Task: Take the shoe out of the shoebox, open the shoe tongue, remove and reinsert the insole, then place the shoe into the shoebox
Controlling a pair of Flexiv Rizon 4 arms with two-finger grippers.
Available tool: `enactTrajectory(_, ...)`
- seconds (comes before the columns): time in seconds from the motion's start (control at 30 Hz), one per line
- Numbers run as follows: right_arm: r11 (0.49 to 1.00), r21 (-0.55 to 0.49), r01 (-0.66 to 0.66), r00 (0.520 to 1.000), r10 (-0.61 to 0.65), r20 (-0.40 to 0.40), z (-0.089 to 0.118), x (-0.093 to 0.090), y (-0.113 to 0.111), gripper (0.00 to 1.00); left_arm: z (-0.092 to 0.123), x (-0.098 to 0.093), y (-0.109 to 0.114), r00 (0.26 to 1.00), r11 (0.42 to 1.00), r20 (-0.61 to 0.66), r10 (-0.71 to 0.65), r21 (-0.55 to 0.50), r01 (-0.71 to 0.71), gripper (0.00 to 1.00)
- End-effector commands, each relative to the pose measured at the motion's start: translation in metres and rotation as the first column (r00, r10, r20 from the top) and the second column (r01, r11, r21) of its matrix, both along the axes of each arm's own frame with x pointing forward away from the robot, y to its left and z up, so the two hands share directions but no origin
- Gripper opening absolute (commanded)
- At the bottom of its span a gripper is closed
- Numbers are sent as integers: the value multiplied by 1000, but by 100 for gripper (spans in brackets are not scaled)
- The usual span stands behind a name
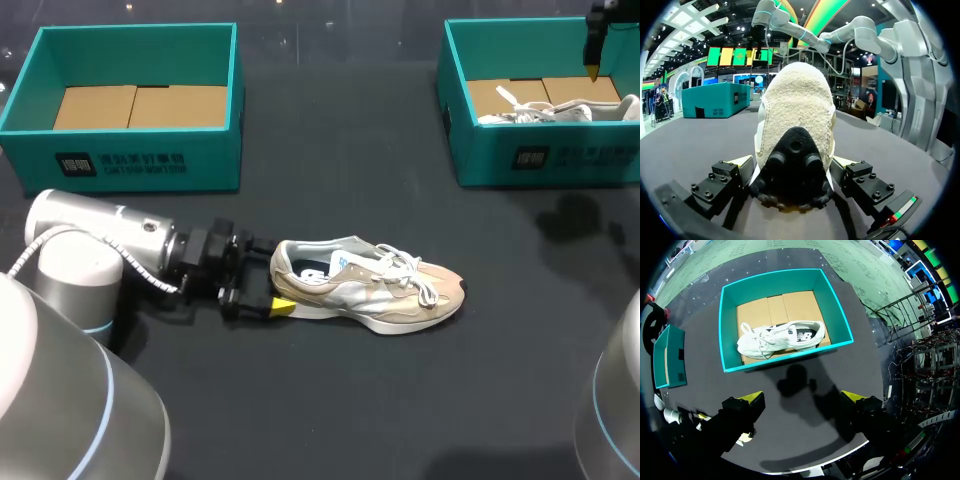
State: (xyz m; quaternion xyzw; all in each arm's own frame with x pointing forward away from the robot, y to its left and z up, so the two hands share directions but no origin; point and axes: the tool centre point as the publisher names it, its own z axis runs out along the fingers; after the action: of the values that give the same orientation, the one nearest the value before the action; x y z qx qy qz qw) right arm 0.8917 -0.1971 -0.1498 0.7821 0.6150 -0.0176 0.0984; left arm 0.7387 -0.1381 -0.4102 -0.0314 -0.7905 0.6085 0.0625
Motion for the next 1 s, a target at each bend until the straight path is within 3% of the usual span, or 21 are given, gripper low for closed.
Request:
enactTrajectory(0.03,1000,0,0,1000,0,0,0,0,0,100,-2,2,-5,1000,1000,-2,-7,-2,7,100)
enactTrajectory(0.93,1000,0,0,1000,0,0,0,0,0,100,-4,-8,-29,999,999,12,-52,-5,52,100)
enactTrajectory(0.97,1000,0,0,1000,0,0,0,0,0,100,-4,-8,-30,999,999,11,-48,-5,48,93)
enactTrajectory(1.0,1000,0,0,1000,0,0,0,0,0,100,-5,-8,-30,999,999,10,-44,-6,44,64)
